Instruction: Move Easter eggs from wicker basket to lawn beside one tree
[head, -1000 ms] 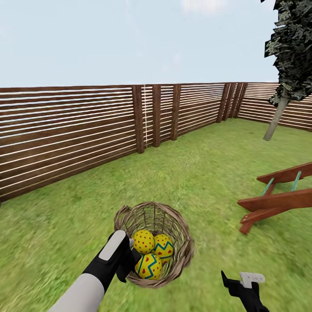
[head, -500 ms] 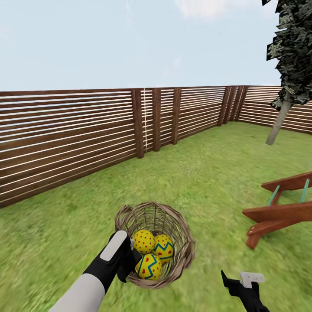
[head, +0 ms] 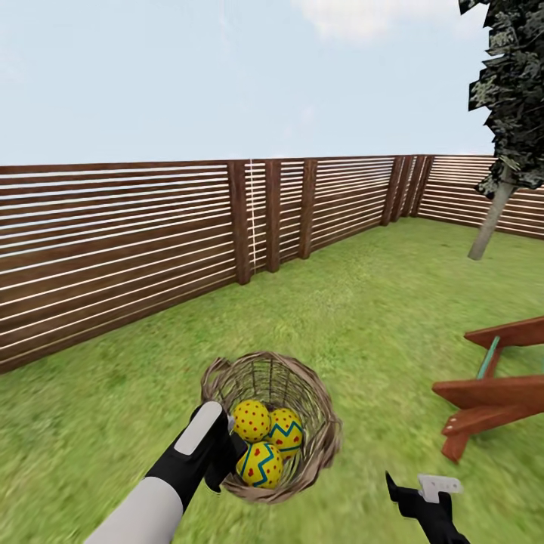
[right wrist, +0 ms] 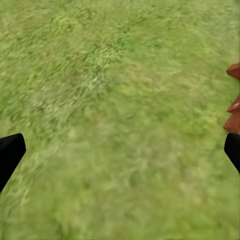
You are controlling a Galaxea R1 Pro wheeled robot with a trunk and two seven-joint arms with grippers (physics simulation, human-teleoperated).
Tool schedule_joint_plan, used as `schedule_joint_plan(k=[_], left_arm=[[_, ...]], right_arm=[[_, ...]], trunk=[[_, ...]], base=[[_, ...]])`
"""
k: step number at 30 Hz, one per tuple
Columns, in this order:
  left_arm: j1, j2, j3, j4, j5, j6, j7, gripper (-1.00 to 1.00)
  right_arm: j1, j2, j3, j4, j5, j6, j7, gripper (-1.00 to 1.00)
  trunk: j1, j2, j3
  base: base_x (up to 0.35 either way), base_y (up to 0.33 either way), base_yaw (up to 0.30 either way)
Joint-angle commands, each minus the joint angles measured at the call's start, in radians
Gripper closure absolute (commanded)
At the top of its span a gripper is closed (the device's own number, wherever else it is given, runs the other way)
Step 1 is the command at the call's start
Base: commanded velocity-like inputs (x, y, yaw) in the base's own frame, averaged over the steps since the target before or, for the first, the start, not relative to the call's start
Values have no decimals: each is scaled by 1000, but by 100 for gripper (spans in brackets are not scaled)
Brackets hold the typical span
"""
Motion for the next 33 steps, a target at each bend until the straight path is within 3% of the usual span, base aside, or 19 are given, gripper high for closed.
schedule_joint_plan(k=[1,22,26,33], left_arm=[[-1,0,-2,-1,4,6,5,100],[-1,0,-4,-3,4,6,5,100],[-1,0,-28,-3,5,7,4,100],[-1,0,-31,-4,8,8,3,100]], right_arm=[[-1,1,-4,0,5,-3,7,-100],[-1,2,-4,0,5,-3,7,-100],[-1,2,-4,0,4,-3,7,-100],[-1,1,-4,-1,4,-3,7,-100]], trunk=[[1,-2,-2],[1,-2,-2],[1,-2,-2],[1,-2,-2]], base=[[324,0,0],[324,0,0],[329,0,0],[332,0,0]])
